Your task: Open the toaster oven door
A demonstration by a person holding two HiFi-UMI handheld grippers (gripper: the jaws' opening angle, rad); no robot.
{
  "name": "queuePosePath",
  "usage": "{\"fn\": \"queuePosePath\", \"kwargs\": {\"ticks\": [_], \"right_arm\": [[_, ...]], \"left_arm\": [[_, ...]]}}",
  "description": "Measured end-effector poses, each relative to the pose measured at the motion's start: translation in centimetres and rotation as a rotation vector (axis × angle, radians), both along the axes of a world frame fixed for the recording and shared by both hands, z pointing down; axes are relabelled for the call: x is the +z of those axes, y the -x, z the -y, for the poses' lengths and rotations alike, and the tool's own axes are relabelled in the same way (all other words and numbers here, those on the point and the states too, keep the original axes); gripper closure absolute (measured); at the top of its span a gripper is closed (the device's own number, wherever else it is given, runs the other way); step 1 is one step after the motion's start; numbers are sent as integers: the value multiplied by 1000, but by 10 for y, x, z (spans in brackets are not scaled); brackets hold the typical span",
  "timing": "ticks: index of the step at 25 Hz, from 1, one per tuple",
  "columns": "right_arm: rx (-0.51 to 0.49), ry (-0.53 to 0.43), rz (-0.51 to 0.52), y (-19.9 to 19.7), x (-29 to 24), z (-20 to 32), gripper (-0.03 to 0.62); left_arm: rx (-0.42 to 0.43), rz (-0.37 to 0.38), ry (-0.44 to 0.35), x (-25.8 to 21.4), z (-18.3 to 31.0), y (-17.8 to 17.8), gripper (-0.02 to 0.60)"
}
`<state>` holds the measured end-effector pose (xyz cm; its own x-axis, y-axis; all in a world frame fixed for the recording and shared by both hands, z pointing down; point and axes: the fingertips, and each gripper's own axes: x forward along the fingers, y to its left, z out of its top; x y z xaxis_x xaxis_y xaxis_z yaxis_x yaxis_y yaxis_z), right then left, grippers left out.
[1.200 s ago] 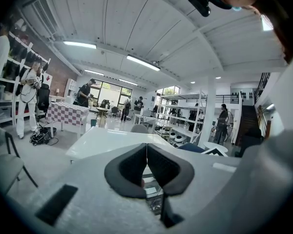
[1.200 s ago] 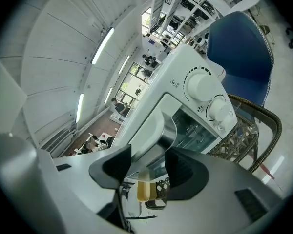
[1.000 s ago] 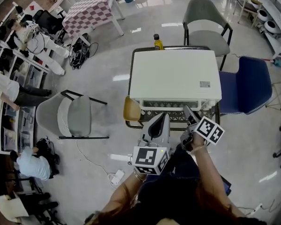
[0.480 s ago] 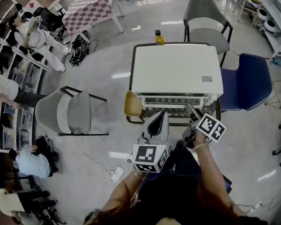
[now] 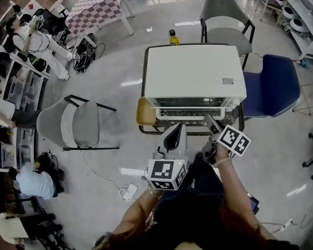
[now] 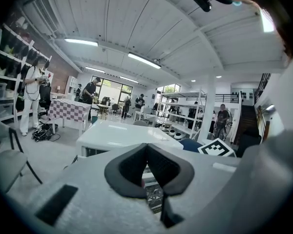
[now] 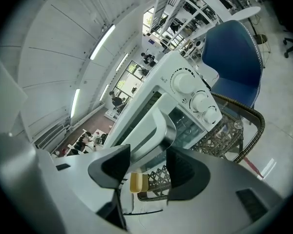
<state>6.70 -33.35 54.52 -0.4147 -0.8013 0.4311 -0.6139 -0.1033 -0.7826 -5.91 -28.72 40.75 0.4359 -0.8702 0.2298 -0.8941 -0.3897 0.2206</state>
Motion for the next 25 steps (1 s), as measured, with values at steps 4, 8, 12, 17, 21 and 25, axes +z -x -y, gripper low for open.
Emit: {"fn": "queuePosePath", "kwargs": {"ticks": [4, 8, 12, 17, 21, 25], "right_arm": [[4, 5, -8, 1, 4, -9, 376], [10, 8, -19, 0, 6, -13, 376], [15, 15, -36, 3, 10, -22, 376], [28, 21, -65, 3, 16, -34, 378], [36, 20, -82, 5, 21, -41, 378], [48, 30, -101, 4, 26, -51, 379]], "left_arm": [[5, 1, 0, 3, -9, 2, 566], [12, 6, 3, 7, -12, 4, 566], [16, 2, 11, 12, -20, 10, 566], [30, -2, 14, 20, -29, 15, 566], [41, 1, 13, 25, -34, 21, 566], [53, -9, 22, 30, -39, 24, 566]]}}
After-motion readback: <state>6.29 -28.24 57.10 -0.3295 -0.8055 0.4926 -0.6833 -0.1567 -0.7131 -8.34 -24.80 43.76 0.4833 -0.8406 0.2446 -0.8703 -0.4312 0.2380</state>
